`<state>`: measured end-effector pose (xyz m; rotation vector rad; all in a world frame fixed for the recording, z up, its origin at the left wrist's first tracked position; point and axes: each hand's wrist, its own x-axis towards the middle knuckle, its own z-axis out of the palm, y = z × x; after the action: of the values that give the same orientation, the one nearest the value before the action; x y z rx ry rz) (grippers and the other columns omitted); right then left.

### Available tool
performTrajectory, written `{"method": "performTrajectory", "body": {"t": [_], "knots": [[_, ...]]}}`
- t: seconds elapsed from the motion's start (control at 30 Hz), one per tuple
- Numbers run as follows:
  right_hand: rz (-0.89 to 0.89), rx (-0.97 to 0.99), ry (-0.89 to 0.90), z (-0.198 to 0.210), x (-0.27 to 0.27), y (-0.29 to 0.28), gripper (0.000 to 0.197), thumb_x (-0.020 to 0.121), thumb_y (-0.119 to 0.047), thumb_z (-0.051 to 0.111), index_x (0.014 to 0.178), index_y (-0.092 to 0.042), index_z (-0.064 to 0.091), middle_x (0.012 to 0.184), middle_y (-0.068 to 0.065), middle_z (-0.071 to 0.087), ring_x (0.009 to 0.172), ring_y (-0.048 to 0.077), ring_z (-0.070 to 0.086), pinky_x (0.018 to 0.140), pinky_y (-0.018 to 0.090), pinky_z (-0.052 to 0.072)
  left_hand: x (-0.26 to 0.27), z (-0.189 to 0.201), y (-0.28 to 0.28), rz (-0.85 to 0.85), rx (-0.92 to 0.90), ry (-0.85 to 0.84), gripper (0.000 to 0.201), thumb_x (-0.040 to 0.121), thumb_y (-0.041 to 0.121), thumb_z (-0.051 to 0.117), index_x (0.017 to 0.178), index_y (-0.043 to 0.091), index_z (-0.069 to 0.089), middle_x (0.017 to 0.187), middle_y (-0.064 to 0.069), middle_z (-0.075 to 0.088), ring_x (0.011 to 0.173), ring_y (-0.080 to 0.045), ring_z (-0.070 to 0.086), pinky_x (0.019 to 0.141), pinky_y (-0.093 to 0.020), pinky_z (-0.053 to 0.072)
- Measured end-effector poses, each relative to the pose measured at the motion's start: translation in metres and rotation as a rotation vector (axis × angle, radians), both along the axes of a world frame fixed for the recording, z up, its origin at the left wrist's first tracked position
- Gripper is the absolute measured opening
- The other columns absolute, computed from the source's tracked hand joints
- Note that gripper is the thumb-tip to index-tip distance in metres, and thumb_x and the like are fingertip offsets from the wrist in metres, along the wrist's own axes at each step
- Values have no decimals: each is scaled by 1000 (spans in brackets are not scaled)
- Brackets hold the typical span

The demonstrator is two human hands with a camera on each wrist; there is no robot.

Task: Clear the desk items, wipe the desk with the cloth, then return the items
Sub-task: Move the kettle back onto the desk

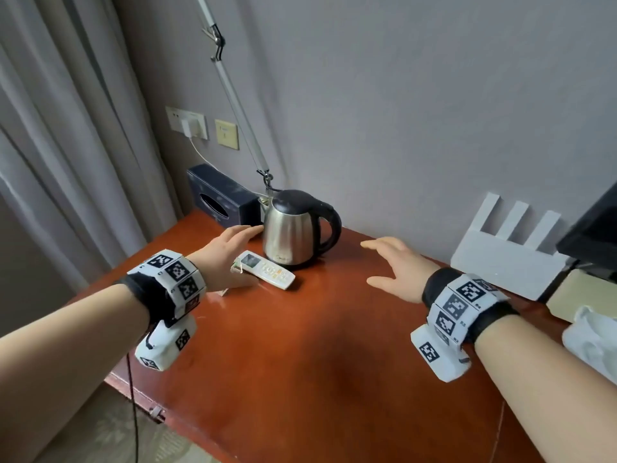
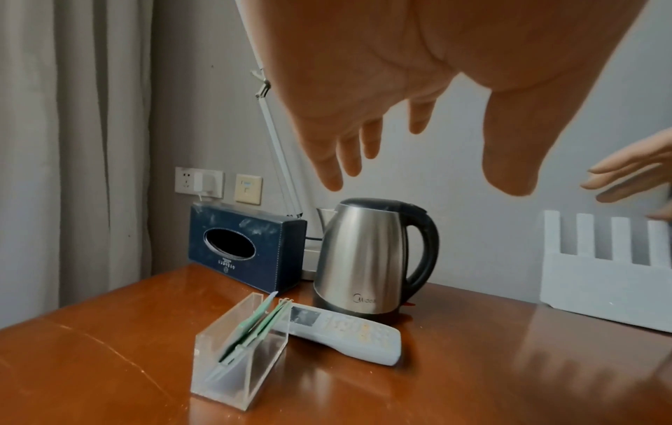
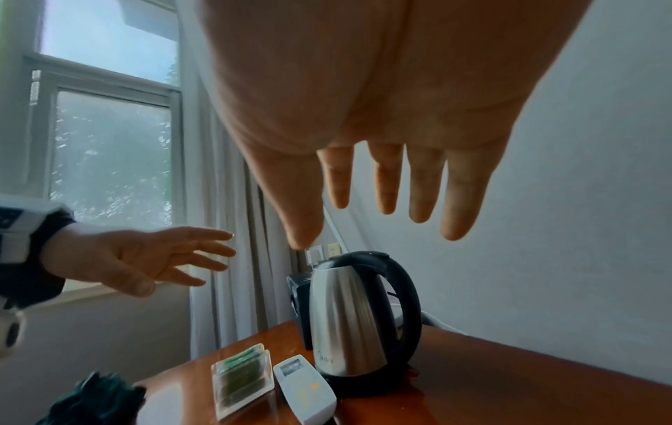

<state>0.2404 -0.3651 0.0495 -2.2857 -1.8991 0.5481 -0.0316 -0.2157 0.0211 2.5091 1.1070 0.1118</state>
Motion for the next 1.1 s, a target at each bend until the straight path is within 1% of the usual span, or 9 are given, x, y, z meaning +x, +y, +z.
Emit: {"method": "performTrajectory", "body": {"t": [0.13,0.23,0.43,0.5,0.57,0.63,0.7,0.87,1.1], "knots": [[-68,-18,42,-3,4,53,71,89,-29,59,147,-29,19,152,3,21,136,21,34,110,31,29,18,-8,58,26,-26,-8,98,78,29,74,149,29,7,154,-2,12,138,-22,29,110,-31,31],[-145,-34,38,-6,6,100,74,89,-27,59,148,-26,15,153,7,19,138,23,31,110,29,26,35,-18,109,36,-34,-34,104,72,31,79,149,30,9,154,-2,14,139,-22,28,111,-30,29],[-233,-94,77,-25,8,179,79,88,-26,61,149,-25,11,155,6,13,138,25,31,111,32,27,68,-32,186,-103,-31,115,109,72,43,75,150,30,0,155,-6,8,142,-28,20,116,-39,25],[-243,-103,79,-31,7,198,78,88,-25,61,149,-23,12,154,8,18,137,26,34,111,32,29,79,-34,201,-145,-36,164,110,72,45,75,149,30,-1,155,-6,10,141,-28,21,115,-40,26],[-241,-122,78,-38,6,212,74,88,-25,60,148,-23,16,151,10,26,131,27,41,109,34,34,87,-37,210,-197,-57,191,111,71,45,76,149,29,-1,152,-5,18,137,-26,31,111,-37,31],[-247,-132,66,-45,6,222,65,91,-24,57,146,-24,22,147,9,33,127,28,46,106,35,37,91,-40,214,-231,-78,192,114,70,43,77,149,28,-4,146,-4,27,126,-23,45,104,-34,39],[-272,-115,58,-50,6,226,56,92,-23,53,143,-23,28,145,7,38,125,27,47,104,34,39,94,-45,215,-253,-64,184,116,70,43,77,149,26,-6,140,-4,31,117,-23,51,99,-33,43],[-323,-77,66,-55,6,224,47,92,-21,54,136,-20,38,135,9,49,121,26,49,101,36,40,100,-48,216,-274,35,162,117,67,53,75,150,25,-2,131,-6,38,114,-25,51,97,-34,43],[-381,-34,89,-43,17,184,46,94,-22,51,138,-23,37,137,5,46,119,24,51,99,35,42,121,-34,192,-364,89,125,116,66,53,76,150,27,0,128,-6,38,114,-27,51,95,-34,40]]}}
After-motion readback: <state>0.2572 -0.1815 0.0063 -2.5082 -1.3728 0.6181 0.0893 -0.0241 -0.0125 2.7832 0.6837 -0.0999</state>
